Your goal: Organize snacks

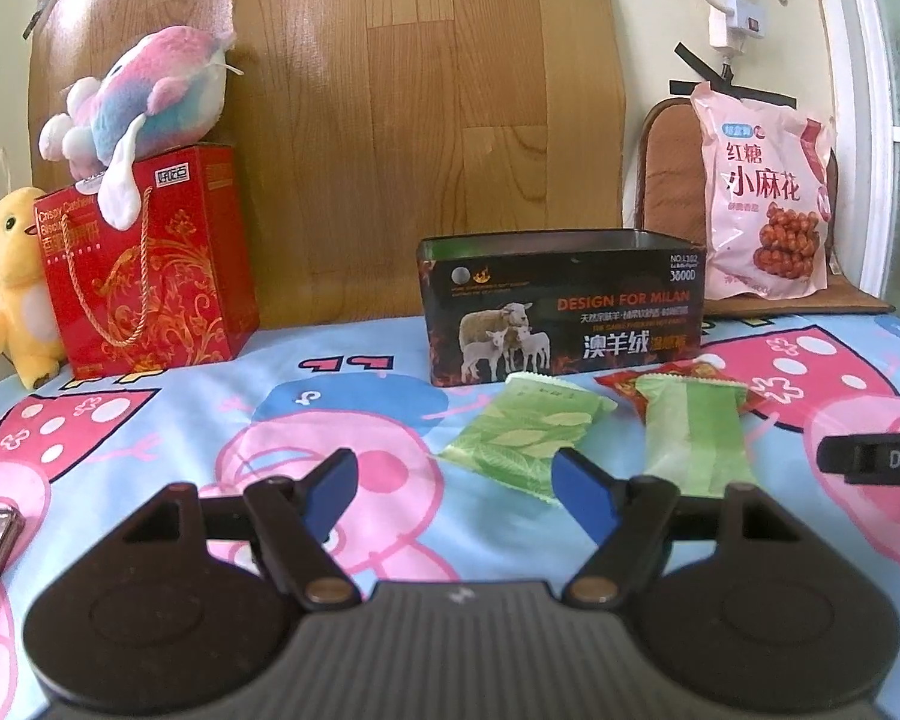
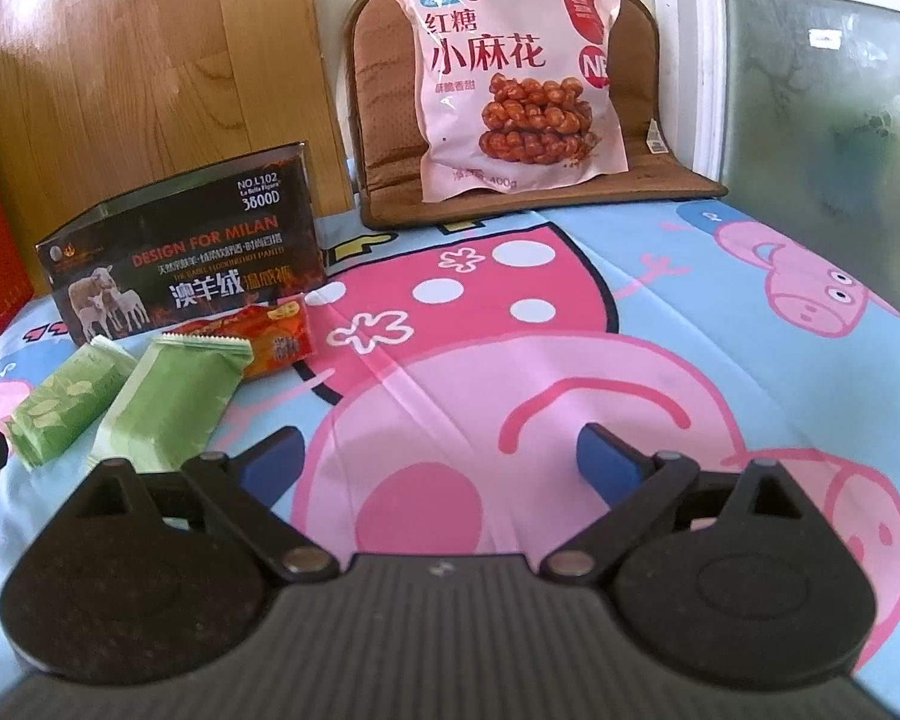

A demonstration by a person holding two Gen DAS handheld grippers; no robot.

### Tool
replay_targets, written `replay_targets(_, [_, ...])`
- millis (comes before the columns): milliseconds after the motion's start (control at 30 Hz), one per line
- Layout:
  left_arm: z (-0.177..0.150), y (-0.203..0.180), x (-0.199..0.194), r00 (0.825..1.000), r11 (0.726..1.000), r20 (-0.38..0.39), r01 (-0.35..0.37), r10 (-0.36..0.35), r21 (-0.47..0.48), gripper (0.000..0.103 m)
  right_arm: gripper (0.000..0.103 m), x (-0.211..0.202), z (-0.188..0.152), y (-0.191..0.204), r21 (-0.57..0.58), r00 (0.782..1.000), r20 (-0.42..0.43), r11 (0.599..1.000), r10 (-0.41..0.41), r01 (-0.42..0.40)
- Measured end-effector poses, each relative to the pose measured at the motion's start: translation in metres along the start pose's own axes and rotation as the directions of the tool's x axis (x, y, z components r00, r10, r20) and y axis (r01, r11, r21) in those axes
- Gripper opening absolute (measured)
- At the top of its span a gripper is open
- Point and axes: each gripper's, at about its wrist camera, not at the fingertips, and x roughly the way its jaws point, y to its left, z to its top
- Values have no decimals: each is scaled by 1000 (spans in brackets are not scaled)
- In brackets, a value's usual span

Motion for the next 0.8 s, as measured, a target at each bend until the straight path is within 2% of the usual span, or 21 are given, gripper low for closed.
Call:
replay_targets(433, [0,3,1,999,999,-1,42,-42,-23,74,100,2,-1,10,-47,999,-16,998,-48,47])
replay_targets(800, [1,5,3,999,998,-7,43,-43,-35,74,102,3,-1,12,-61,998,-23,996,-60,59])
